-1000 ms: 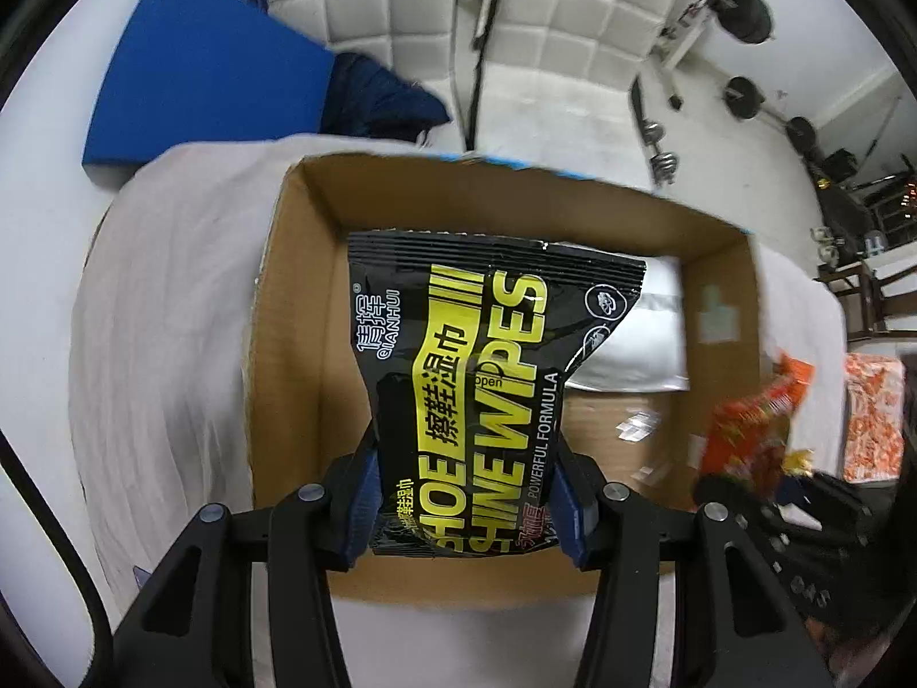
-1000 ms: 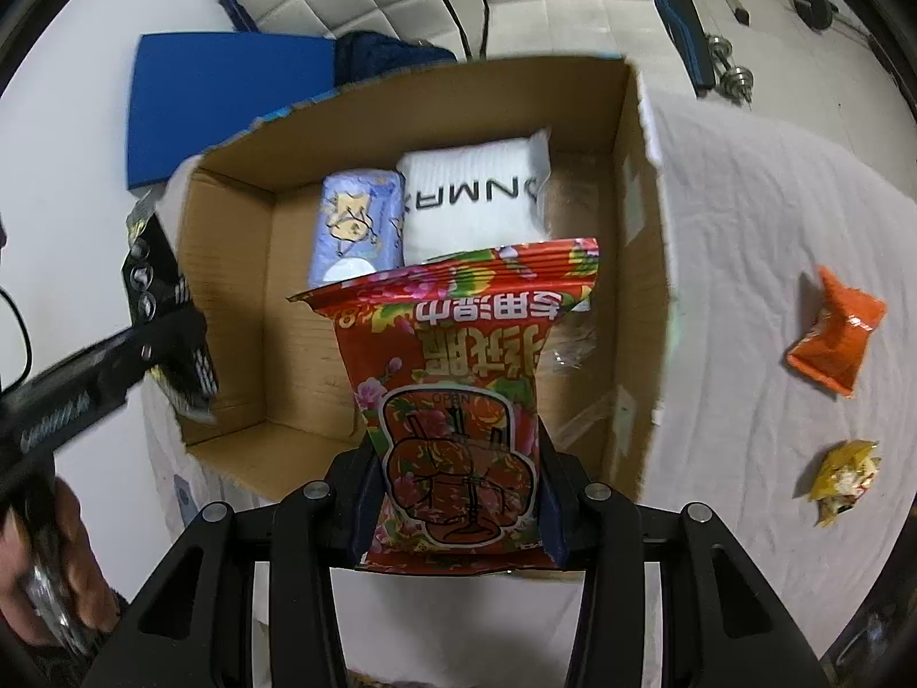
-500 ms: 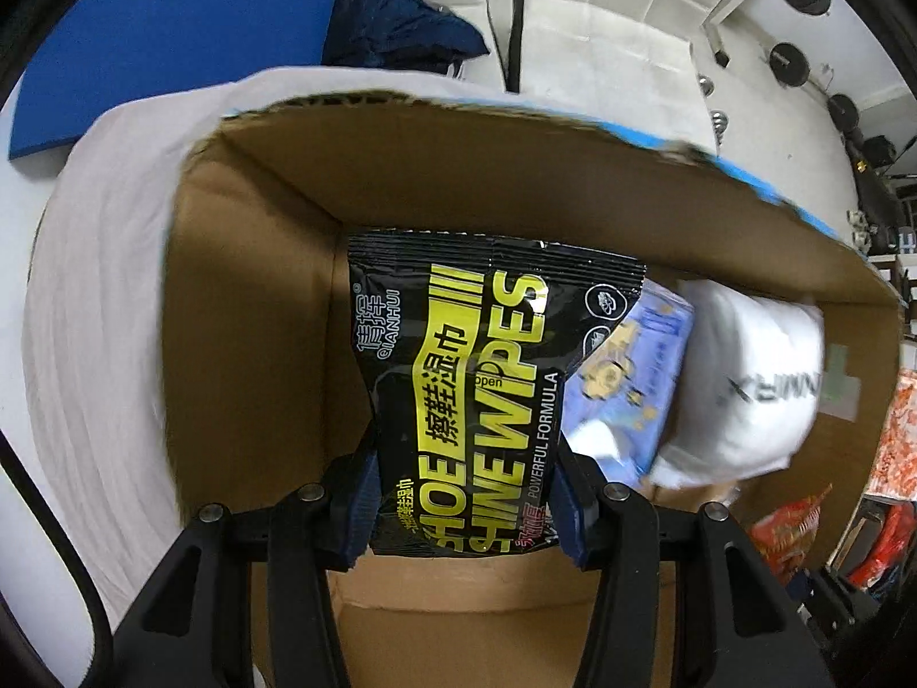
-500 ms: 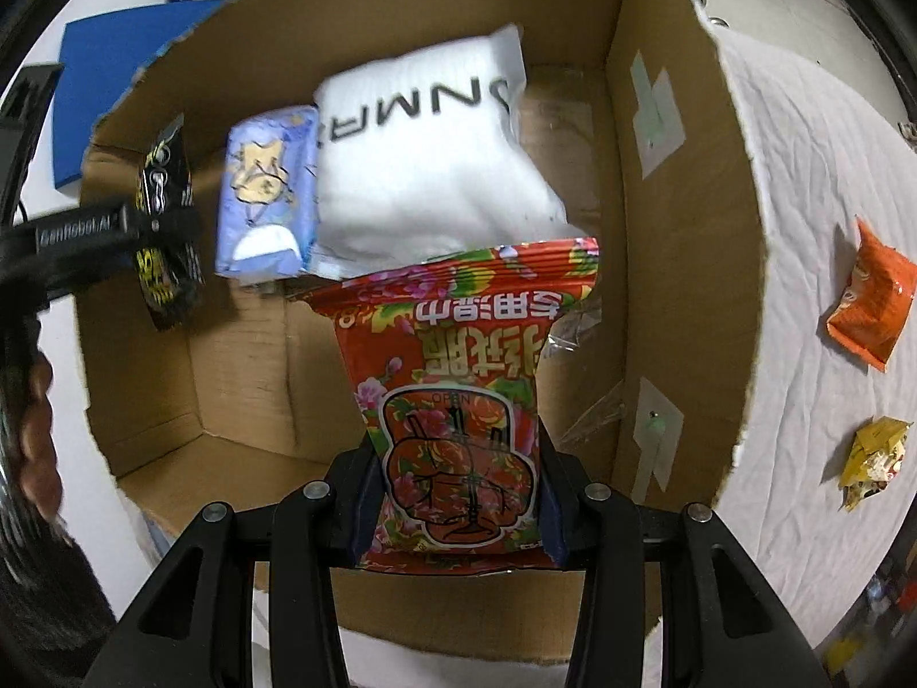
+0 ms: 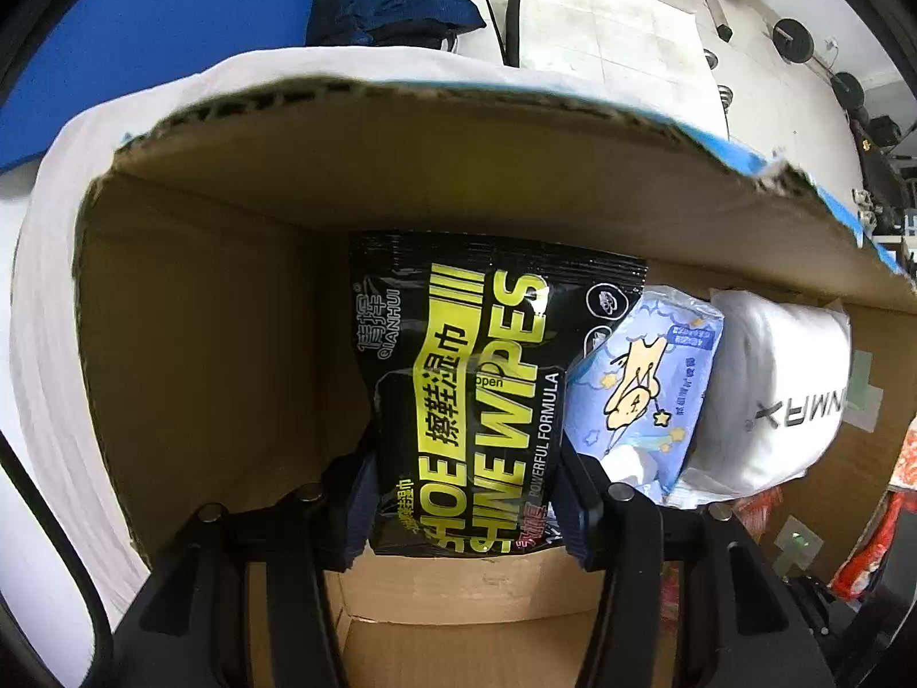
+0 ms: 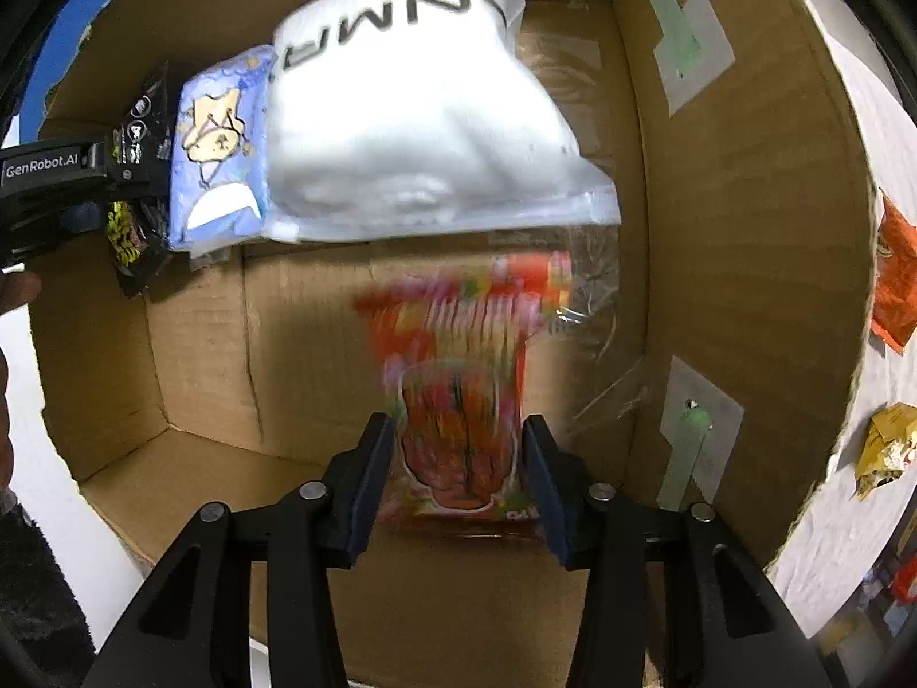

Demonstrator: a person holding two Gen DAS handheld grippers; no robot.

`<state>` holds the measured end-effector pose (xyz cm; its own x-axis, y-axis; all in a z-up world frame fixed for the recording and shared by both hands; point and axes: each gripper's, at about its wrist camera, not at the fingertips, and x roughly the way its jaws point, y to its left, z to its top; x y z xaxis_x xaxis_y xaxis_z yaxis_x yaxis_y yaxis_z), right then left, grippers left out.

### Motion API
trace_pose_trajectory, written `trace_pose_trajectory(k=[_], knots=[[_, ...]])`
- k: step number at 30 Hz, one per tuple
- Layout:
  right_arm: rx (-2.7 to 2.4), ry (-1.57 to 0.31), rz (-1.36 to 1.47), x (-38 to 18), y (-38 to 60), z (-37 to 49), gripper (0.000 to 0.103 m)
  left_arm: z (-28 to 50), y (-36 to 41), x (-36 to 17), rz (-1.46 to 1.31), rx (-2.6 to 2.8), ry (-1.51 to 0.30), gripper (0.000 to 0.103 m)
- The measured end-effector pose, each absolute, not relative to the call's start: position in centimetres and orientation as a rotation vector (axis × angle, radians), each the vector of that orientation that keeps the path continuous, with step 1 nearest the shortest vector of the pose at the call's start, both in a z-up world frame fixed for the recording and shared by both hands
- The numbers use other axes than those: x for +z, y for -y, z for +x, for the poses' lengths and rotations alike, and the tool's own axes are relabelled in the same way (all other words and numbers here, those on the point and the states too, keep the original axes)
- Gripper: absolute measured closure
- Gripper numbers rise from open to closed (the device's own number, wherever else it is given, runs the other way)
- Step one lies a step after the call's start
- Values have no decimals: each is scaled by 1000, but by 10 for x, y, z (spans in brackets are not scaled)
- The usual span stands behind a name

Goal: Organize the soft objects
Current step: 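Lower both packs into the box beside the tissue pack and release them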

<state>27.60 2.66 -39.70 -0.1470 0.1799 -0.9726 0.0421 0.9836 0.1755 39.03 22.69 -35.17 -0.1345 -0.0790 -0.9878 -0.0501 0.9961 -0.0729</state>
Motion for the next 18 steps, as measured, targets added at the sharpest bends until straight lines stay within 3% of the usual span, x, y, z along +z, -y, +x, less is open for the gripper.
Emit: trace_pose_trajectory(k=[2, 10, 12, 16, 18], knots=[[119, -1699, 165, -392, -28, 277, 43, 392, -229, -352, -111, -28, -1713, 53], [128, -1661, 170, -366, -34, 277, 35, 388, -230, -338, -131, -26, -1706, 46], [131, -1653, 170, -361, -34, 276, 33, 385, -231, -330, -149, -28, -1690, 35], [124, -1621, 167, -348, -34, 272, 7, 375, -233, -306, -140, -24, -1623, 10], [112, -1602, 161, -342, -29, 270, 0, 362, -233, -293, -122, -18, -1592, 5]])
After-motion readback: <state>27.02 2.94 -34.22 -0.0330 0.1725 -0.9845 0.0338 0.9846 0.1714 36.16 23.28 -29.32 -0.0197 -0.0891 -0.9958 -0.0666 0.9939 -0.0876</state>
